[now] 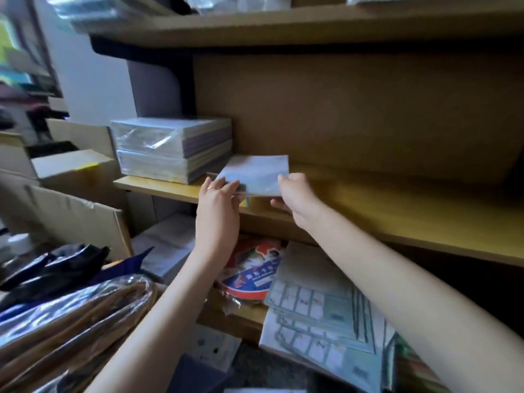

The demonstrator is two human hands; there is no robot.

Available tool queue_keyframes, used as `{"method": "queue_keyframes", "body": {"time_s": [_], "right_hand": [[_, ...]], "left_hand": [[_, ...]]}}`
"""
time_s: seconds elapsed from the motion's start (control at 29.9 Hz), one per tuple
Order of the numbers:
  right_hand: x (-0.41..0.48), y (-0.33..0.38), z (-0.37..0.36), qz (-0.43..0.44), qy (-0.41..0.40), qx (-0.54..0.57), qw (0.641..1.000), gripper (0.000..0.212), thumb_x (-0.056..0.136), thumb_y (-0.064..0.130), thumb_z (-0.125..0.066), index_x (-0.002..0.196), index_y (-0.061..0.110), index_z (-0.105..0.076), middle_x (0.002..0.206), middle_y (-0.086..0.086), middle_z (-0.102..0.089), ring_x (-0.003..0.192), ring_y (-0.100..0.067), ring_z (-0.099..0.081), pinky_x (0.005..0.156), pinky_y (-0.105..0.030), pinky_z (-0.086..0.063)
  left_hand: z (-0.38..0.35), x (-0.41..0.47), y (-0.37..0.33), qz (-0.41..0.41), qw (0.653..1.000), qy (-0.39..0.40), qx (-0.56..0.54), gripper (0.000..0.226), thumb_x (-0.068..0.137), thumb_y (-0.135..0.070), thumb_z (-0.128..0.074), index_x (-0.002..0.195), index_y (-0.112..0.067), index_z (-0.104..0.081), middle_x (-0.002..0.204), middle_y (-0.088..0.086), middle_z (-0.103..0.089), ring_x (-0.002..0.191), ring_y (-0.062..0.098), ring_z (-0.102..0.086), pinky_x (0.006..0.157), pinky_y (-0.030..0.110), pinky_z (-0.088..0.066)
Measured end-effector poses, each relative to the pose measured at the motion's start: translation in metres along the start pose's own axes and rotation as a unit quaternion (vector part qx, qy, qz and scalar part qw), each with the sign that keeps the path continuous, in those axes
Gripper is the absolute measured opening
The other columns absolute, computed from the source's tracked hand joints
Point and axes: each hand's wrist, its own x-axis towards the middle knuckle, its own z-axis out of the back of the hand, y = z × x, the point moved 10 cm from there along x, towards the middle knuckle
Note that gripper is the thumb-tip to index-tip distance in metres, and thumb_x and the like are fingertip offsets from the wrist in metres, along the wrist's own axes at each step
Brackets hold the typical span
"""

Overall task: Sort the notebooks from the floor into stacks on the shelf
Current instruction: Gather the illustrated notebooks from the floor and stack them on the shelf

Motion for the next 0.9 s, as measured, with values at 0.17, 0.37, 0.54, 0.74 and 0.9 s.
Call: {"method": "queue_keyframes", "body": {"time_s": [0.17,0.37,0.54,0.74,0.9], "right_hand": [[0.025,-0.002,-0.006,0.044,-0.029,-0.262,0.964,0.04,0.094,0.049,-0.042,0.089,0.01,-0.049,0.084,-0.005,-0.052,0.071,-0.017,-0.052,0.059,-0.028,-0.041],[0.004,0.018,-0.015,0.232,-0.07,-0.4,0.884,0.025,0.087,0.038,-0.056,0.108,0.024,-0.053,0.1,-0.001,-0.065,0.092,-0.025,-0.062,0.066,-0.027,-0.039],[-0.004,0.021,-0.016,0.28,-0.052,-0.365,0.886,0.022,0.087,0.014,-0.046,0.101,0.02,-0.061,0.098,-0.005,-0.067,0.09,-0.024,-0.06,0.071,-0.028,-0.045],[0.012,0.009,-0.023,0.206,0.043,-0.343,0.915,0.038,0.088,0.007,-0.039,0.119,0.021,-0.055,0.116,0.001,-0.065,0.111,-0.02,-0.054,0.096,-0.029,-0.04],[0.021,-0.009,-0.032,0.136,0.109,-0.378,0.909,0.055,0.084,0.012,-0.037,0.133,0.035,-0.042,0.142,0.003,-0.044,0.128,-0.025,-0.038,0.103,-0.033,-0.031]], "left_hand": [[-0.025,0.021,0.025,0.001,0.999,0.019,0.043,0.026,0.092,-0.018,-0.056,0.114,-0.014,-0.068,0.131,0.013,-0.057,0.13,0.028,-0.041,0.106,0.035,-0.027],[-0.015,0.019,0.01,-0.064,0.989,-0.041,0.128,0.016,0.082,-0.02,-0.061,0.094,-0.019,-0.072,0.108,0.004,-0.065,0.101,0.029,-0.056,0.085,0.038,-0.041],[-0.05,-0.001,-0.015,-0.165,0.965,0.053,0.198,0.051,0.088,-0.04,-0.026,0.117,-0.023,-0.066,0.122,0.0,-0.065,0.113,0.02,-0.059,0.093,0.036,-0.042],[-0.079,0.023,0.009,-0.047,0.953,0.203,0.22,0.057,0.095,-0.038,-0.017,0.148,-0.019,-0.025,0.157,-0.002,-0.018,0.145,0.015,-0.014,0.115,0.05,0.001],[-0.089,0.048,0.023,0.012,0.939,0.249,0.237,0.054,0.096,-0.039,-0.016,0.146,-0.022,-0.028,0.157,0.004,-0.017,0.145,0.022,-0.008,0.114,0.052,0.001]]}}
